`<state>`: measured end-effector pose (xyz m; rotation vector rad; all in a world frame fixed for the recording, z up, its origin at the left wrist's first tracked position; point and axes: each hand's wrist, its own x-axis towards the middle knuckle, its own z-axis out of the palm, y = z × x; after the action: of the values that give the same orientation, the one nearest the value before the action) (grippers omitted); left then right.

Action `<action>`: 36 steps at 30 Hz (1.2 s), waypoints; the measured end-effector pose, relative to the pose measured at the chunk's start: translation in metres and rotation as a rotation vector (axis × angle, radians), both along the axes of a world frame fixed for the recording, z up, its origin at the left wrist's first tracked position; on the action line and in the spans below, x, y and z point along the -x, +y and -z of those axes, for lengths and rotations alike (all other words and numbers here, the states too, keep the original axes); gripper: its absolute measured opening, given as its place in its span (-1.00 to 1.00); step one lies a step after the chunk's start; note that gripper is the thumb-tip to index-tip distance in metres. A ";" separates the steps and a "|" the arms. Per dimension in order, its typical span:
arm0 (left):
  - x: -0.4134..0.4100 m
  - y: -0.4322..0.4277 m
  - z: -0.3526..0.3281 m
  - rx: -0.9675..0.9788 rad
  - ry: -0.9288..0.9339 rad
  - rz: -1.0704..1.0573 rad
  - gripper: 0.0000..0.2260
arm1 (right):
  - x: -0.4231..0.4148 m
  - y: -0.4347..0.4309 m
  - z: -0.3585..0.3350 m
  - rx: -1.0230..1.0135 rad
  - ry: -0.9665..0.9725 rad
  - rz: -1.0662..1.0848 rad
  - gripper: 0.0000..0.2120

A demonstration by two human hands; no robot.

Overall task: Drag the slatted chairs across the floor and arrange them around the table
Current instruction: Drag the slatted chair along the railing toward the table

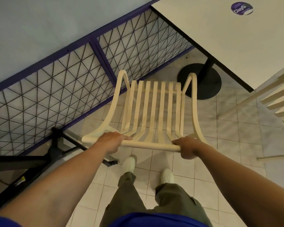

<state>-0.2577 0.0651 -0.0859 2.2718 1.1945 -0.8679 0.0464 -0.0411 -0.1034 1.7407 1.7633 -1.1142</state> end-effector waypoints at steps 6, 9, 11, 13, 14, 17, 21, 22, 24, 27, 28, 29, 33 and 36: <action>0.005 0.006 0.005 0.027 -0.021 0.060 -0.24 | 0.007 -0.004 -0.004 -0.004 -0.070 0.051 -0.45; 0.012 0.013 0.006 0.035 -0.040 0.088 -0.24 | 0.016 -0.004 -0.006 0.005 -0.101 0.096 -0.40; 0.019 0.024 0.005 0.039 -0.042 0.102 -0.24 | 0.028 -0.002 -0.006 0.014 -0.097 0.126 -0.39; 0.025 0.038 0.004 0.028 -0.033 0.132 -0.23 | 0.041 0.000 -0.006 0.019 -0.089 0.158 -0.38; 0.028 0.045 0.004 0.024 -0.030 0.145 -0.23 | 0.046 0.002 -0.005 0.024 -0.083 0.173 -0.38; 0.032 0.059 0.003 0.020 -0.028 0.180 -0.24 | 0.056 0.002 -0.003 0.025 -0.079 0.206 -0.38; 0.035 0.074 0.002 0.024 -0.029 0.228 -0.25 | 0.067 0.004 -0.004 0.015 -0.069 0.253 -0.40; 0.036 0.079 0.001 0.020 -0.023 0.246 -0.25 | 0.071 0.005 -0.004 0.008 -0.066 0.261 -0.41; 0.038 0.089 -0.001 0.017 -0.011 0.278 -0.25 | 0.080 0.006 -0.003 0.000 -0.057 0.265 -0.46; 0.043 0.103 -0.001 0.013 -0.011 0.318 -0.24 | 0.090 0.009 0.000 -0.008 -0.041 0.304 -0.51; 0.044 0.107 -0.001 0.006 -0.007 0.329 -0.25 | 0.093 0.011 -0.001 -0.011 -0.032 0.313 -0.51; 0.046 0.112 0.001 -0.002 -0.002 0.338 -0.25 | 0.096 0.013 -0.001 -0.013 -0.023 0.321 -0.51; 0.050 0.131 0.003 0.000 0.005 0.370 -0.25 | 0.110 0.019 -0.001 -0.011 -0.014 0.357 -0.49; 0.052 0.145 0.002 0.006 0.006 0.389 -0.26 | 0.121 0.023 0.002 -0.011 -0.018 0.402 -0.48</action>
<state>-0.3095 0.2096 -0.0875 2.5416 0.7582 -1.0107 -0.0745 -0.0180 -0.1056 2.1665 1.4453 -1.2384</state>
